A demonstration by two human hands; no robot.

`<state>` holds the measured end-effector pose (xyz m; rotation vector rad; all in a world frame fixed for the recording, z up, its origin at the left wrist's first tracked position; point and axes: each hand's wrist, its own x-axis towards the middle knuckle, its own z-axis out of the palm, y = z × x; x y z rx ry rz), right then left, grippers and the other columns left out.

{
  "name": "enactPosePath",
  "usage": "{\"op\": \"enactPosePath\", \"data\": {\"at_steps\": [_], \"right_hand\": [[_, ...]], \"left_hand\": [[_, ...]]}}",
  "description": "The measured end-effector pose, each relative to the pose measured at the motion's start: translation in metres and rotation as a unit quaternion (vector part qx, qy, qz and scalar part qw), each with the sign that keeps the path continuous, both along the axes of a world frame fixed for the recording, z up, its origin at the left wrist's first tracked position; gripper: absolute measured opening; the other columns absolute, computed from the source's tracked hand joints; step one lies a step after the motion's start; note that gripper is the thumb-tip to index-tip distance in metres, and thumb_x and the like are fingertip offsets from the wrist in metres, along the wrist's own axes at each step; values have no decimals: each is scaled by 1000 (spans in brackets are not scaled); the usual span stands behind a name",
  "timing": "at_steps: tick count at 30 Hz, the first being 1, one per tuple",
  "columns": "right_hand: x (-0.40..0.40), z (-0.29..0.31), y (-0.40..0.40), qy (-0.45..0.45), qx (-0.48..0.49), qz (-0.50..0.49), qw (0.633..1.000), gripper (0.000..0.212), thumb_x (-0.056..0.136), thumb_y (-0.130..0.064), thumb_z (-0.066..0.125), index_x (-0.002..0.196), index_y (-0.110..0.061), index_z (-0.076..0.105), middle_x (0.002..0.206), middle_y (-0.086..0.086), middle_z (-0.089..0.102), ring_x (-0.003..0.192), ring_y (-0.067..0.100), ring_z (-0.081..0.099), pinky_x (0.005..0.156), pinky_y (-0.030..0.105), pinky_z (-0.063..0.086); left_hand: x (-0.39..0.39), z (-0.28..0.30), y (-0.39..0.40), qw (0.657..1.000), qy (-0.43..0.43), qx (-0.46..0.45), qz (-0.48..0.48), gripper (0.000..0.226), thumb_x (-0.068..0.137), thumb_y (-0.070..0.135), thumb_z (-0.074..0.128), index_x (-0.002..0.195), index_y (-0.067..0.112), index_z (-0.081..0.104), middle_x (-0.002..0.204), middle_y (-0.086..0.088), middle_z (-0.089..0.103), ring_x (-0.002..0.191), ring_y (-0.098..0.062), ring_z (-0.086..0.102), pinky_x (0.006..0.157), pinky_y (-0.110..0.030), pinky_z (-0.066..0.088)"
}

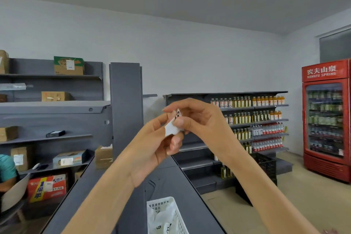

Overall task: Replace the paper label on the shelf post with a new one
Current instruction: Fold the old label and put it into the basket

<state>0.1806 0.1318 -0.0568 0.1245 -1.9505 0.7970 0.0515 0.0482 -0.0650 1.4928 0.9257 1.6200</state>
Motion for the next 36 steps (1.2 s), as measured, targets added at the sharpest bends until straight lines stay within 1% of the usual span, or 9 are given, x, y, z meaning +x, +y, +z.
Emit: {"op": "enactPosePath", "data": {"at_steps": [5,9,12,16,20,24,29,32,36], "right_hand": [[15,-15,28,60,-41,-101,992,19,83,-10,78,82,-29,74,94,2,71,66,14,67,51,16,48],[27,-29,63,40,-41,-173,983,7,80,-26,79,76,-26,74,84,4,75,73,28,67,61,37,53],[31,-44,86,-23,-63,-147,987,11,77,-32,80,78,-22,77,81,14,75,74,38,65,67,44,54],[28,-73,107,-96,-119,-53,987,7,86,-14,76,91,-9,73,71,10,69,59,4,58,59,12,44],[15,-107,119,-117,-150,21,982,18,91,-4,69,109,-4,67,68,5,66,54,-1,60,54,7,43],[-4,-135,129,-98,-187,17,977,6,92,-5,69,97,-3,72,67,-5,66,50,-2,58,49,11,40],[-29,-164,142,-77,-251,-13,965,6,86,-17,78,80,-18,76,79,-8,71,65,2,60,61,15,43],[-39,-180,153,-112,-272,-11,956,8,89,-13,74,85,-17,79,70,-12,72,59,-2,58,60,13,44],[-41,-201,161,-239,-202,6,950,24,87,-3,72,86,-26,78,80,-4,77,75,3,71,77,15,54]], "left_hand": [[28,-26,33,971,60,146,181,19,100,23,48,93,7,55,74,-2,60,64,-9,54,52,-20,42],[43,-48,54,929,113,237,261,28,101,29,41,93,11,60,89,-1,70,82,-14,66,64,-20,50],[44,-66,71,928,95,199,300,24,99,26,48,86,12,61,82,-1,67,74,-12,60,66,-22,48],[35,-94,95,977,-56,48,200,22,89,34,56,81,16,66,76,5,61,66,-8,49,62,-21,43],[31,-119,113,976,-181,-69,103,48,78,47,56,102,7,66,76,-1,61,60,-5,47,45,-14,40],[27,-138,122,970,-137,-93,176,63,82,54,51,111,0,63,72,-6,52,52,-3,46,43,-15,33],[22,-157,127,919,-18,-12,393,18,96,34,53,93,17,58,80,3,59,67,-7,54,60,-18,43],[21,-176,124,906,66,31,417,8,97,26,54,95,24,61,89,7,67,80,2,64,68,-16,52],[2,-214,122,861,172,5,479,10,92,19,61,88,26,56,82,10,69,76,-4,67,63,-13,49]]}}
